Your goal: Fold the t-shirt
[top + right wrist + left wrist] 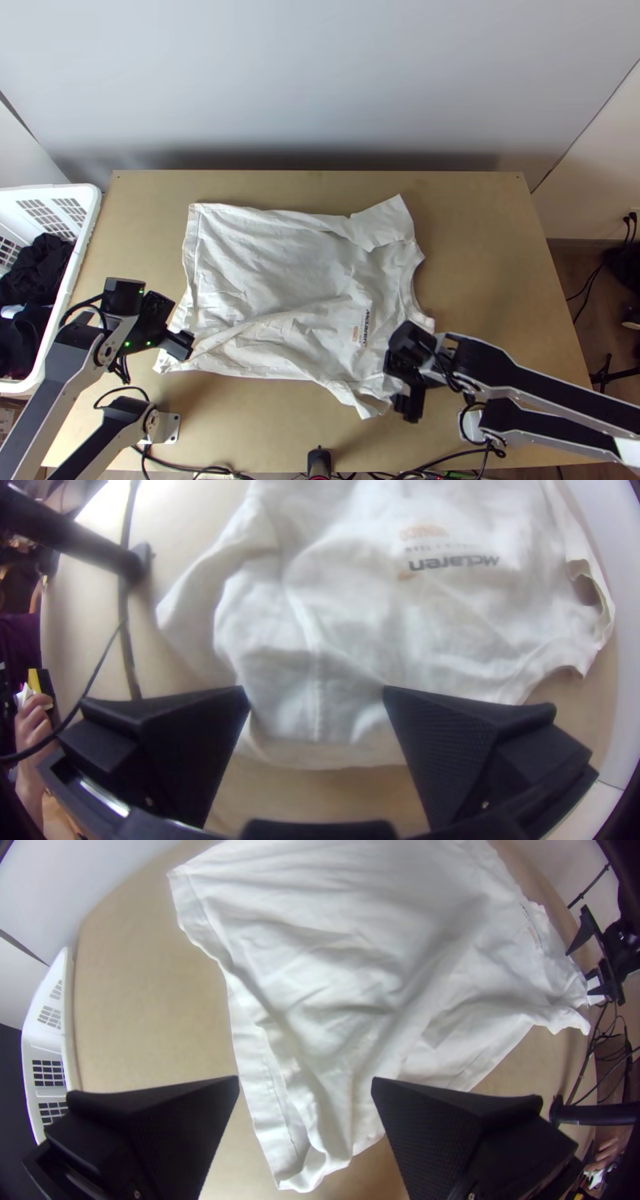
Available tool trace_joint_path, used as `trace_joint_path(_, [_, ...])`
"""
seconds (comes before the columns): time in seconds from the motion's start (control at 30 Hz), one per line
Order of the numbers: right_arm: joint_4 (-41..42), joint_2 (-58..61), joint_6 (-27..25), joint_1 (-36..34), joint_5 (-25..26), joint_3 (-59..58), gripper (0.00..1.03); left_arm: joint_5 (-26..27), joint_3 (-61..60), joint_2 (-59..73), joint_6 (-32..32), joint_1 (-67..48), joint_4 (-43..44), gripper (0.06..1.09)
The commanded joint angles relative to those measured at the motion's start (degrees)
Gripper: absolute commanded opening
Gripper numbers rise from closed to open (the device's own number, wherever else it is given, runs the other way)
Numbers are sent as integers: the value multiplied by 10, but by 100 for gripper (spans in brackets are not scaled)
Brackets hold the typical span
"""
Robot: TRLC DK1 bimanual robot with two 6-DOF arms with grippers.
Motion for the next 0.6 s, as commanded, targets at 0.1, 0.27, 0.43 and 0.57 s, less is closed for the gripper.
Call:
trace_joint_path(0.1, [57,97,-15,-63,64,20,65,0,28,25,1,0,13,103])
trace_joint_path(0.27, [77,109,-17,-108,68,51,25,0,27,21,3,0,11,103])
trace_joint_path(0.43, [84,139,-40,-177,68,94,23,0,26,20,5,-1,11,103])
trace_joint_path(0.57, [98,192,-40,-228,66,128,44,0,25,25,6,-6,16,103])
